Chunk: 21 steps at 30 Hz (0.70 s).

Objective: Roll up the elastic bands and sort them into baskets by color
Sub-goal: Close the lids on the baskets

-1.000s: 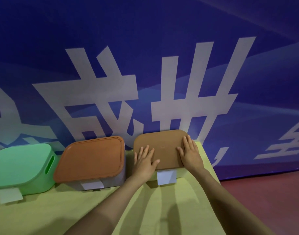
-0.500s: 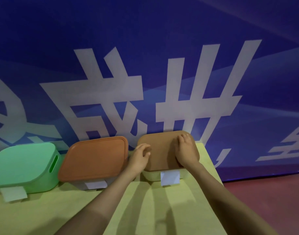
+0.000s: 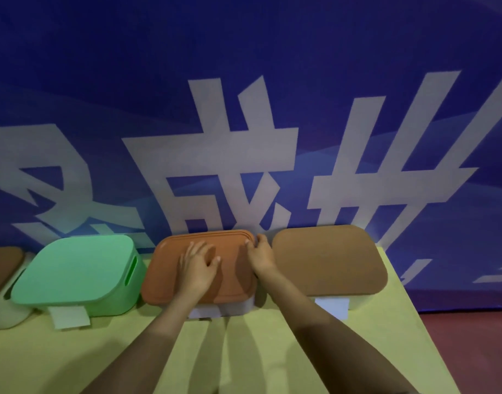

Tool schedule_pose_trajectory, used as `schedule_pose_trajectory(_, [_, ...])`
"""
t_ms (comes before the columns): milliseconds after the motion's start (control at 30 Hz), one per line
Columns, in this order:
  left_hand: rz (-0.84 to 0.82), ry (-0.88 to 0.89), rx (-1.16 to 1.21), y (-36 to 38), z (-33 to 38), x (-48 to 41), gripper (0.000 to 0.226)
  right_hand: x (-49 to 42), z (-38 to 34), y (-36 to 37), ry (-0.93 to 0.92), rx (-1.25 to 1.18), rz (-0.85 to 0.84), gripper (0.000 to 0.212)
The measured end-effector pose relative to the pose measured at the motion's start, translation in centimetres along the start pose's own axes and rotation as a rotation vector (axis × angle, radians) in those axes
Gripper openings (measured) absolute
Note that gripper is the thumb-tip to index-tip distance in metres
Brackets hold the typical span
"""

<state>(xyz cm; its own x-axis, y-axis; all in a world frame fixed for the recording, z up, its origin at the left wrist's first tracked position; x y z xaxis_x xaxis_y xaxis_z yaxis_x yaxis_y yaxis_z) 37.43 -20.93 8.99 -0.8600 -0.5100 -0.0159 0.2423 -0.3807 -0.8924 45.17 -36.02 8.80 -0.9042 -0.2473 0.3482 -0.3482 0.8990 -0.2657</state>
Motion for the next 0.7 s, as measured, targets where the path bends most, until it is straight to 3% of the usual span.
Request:
schedule_pose_trajectory(167, [-0.098,0.067,-0.222,0.5,-1.9,-0.1,0.063,-1.7,1.6,0.9,0.099,-0.172,0.134,0.041])
schedule_pose_trajectory(333, [-0.114,0.134,-0.35,1.1,-1.8,0.2,0.09,-2.6,2.0,1.1,0.105,-0.158,0.201,0.039])
schedule_pose_trajectory(700, [-0.069,0.158,-0.315,1.1,-2.0,0.5,0.09,-3.5,2.4,1.5,0.234,-0.357,0.196,0.032])
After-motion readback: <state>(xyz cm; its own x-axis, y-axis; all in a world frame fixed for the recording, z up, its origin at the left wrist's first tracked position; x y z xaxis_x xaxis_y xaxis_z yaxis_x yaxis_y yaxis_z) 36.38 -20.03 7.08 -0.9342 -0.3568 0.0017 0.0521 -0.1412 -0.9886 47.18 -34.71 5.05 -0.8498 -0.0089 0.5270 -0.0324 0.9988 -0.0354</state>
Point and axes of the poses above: each hand's wrist, its own x-axis away from the middle knuckle, its own y-axis out of the palm, z = x × y, the point moved 6 cm from there along -x, towards the middle knuckle, and after that the axes turned 9 degrees about -x, right-handed, at the moved point
